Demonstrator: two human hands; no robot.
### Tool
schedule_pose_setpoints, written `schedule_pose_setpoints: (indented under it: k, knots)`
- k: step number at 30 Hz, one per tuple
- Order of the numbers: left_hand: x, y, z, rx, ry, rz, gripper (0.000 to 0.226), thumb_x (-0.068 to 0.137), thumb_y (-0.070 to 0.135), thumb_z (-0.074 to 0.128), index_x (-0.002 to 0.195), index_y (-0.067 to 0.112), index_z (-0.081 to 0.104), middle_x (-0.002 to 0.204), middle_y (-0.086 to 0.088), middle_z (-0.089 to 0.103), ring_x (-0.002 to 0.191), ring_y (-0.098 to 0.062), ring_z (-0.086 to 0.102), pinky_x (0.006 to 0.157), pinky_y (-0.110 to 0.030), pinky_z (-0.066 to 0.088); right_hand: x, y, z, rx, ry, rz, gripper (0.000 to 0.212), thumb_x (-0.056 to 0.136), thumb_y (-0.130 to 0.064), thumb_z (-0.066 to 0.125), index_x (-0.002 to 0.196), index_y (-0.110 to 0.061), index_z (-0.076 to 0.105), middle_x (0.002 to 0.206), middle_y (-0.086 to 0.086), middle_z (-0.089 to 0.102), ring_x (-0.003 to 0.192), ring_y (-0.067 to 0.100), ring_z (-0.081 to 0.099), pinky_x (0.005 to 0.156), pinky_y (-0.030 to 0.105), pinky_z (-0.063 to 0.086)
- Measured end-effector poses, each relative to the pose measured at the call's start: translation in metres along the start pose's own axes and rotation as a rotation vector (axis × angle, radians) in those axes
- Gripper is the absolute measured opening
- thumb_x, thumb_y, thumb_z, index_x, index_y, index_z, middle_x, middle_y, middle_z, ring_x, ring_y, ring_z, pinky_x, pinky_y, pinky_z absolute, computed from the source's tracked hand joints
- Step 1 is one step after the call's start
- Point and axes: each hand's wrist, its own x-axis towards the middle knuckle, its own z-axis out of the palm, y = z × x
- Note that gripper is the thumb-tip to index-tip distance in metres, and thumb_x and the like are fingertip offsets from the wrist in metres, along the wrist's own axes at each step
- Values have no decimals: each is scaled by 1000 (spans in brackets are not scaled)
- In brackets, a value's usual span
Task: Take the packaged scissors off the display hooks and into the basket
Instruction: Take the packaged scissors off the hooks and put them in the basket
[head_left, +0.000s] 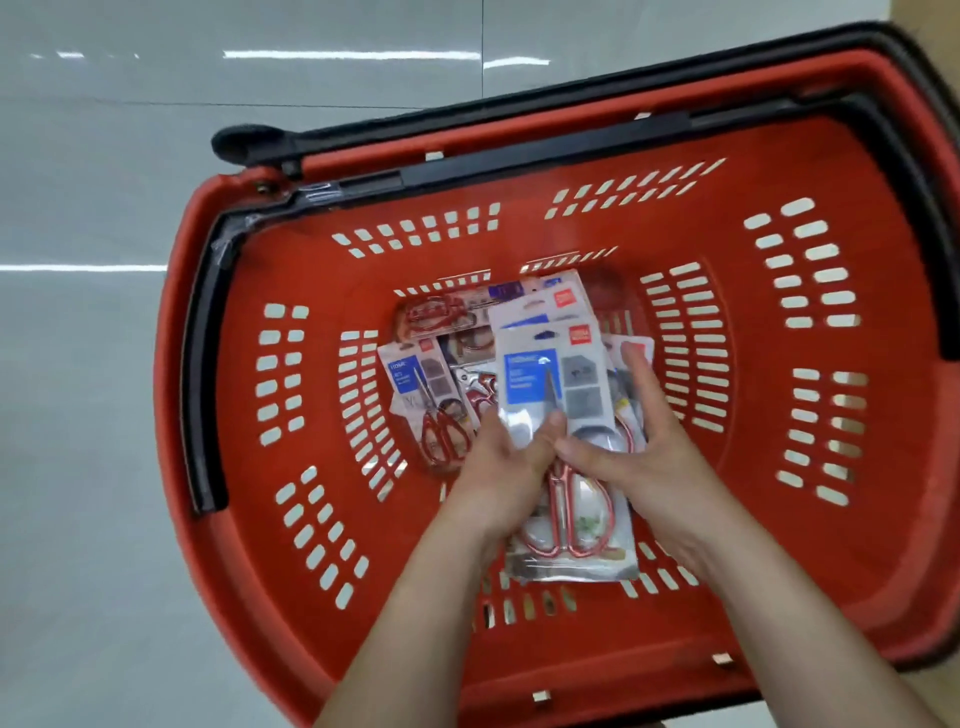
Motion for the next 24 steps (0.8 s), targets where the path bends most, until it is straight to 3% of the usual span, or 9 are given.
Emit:
schedule_pose_setpoints:
  k: [2, 4, 6, 8, 12, 14, 18, 21, 24]
  knots:
    - [5, -5, 7, 49, -39, -29, 39, 101, 47, 48, 133, 26, 50, 129, 14, 58, 123, -9, 54, 108, -33, 41, -1, 3, -8, -9, 77, 30, 88, 73, 5, 79, 139, -42, 45, 115, -24, 69, 106, 2, 68, 78, 20, 58]
    - [17, -10, 7, 180, 15, -23, 28, 105, 42, 40, 128, 30, 50, 123, 10, 55, 118, -11, 52, 101, -26, 40, 1, 5, -17, -51, 171, 50, 82, 73, 9, 79, 137, -35, 49, 117, -13, 70, 103, 9, 71, 79, 28, 61]
    - [43, -21, 0, 546, 120, 53, 36, 102, 39, 41, 135, 26, 52, 130, -6, 57, 122, -29, 54, 103, -38, 44, 6, 6, -28, -86, 257, 61, 80, 73, 6, 81, 133, -36, 50, 119, -12, 69, 100, 12, 72, 82, 41, 61]
    - [70, -32, -13, 1015, 164, 10, 47, 97, 28, 49, 144, 26, 42, 134, -17, 50, 124, -40, 49, 104, -46, 41, 15, 7, -36, -106, 304, 56, 80, 73, 3, 82, 130, -42, 49, 119, -17, 67, 99, 10, 71, 83, 47, 60]
    - [111, -32, -42, 1478, 137, -68, 58, 97, 23, 53, 149, 22, 26, 132, -17, 53, 118, -36, 57, 89, -45, 49, 28, 11, -33, -129, 311, 38, 87, 74, 3, 81, 138, -42, 43, 117, -20, 66, 99, 6, 70, 83, 48, 60]
    - [126, -27, -54, 1575, 160, -83, 49, 100, 19, 49, 146, 20, 32, 128, -12, 60, 116, -32, 60, 84, -41, 49, 30, 15, -29, -128, 305, 12, 91, 75, 6, 79, 140, -44, 39, 114, -22, 67, 99, 2, 69, 83, 46, 60]
    - [112, -14, -67, 1744, 120, -63, 31, 98, 14, 53, 129, 12, 56, 126, -11, 64, 116, -30, 61, 87, -38, 52, 20, 16, -25, -113, 183, 20, 102, 80, 5, 75, 148, -52, 24, 105, -36, 68, 103, -6, 66, 84, 36, 58]
    - [76, 5, -65, 1757, 122, 50, 26, 90, 9, 56, 116, 8, 63, 115, -14, 68, 106, -33, 66, 83, -40, 53, 1, 5, -20, -202, 77, 47, 79, 83, 0, 74, 142, -45, 46, 114, -26, 70, 108, -1, 66, 91, 32, 58]
    - [25, 44, -54, 1640, 142, 181, 22, 81, 11, 60, 101, 14, 68, 96, -11, 72, 90, -33, 68, 73, -37, 55, -22, -11, -16, -334, 108, 5, 45, 83, -8, 76, 118, -36, 70, 122, -21, 65, 112, -3, 62, 101, 33, 52]
